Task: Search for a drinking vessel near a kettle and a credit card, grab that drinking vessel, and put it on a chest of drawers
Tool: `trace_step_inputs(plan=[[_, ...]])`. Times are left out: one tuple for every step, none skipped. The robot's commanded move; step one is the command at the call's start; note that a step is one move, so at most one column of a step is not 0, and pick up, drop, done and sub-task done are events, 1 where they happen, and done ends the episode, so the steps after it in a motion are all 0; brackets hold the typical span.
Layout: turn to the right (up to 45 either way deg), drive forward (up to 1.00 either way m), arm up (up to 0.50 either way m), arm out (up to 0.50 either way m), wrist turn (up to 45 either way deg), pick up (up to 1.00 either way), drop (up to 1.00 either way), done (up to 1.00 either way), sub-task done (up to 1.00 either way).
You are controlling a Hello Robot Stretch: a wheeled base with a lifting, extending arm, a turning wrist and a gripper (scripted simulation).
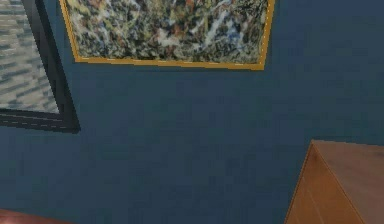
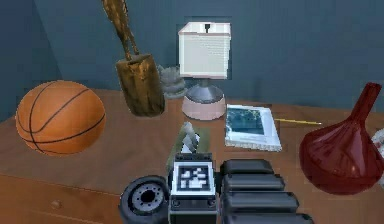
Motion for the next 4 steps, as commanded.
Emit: trace_step_inputs(plan=[[0.0,0.0,0.0,0.38,0.0,0.0,0.0,0.0,0.0],[0.0,0.0,0.0,0.0,45.0,0.0,0.0,0.0,0.0],[0.0,0.0,0.0,0.0,45.0,0.0,0.0,0.0,0.0],[0.0,0.0,0.0,0.0,30.0,0.0,0.0,0.0,0.0]])
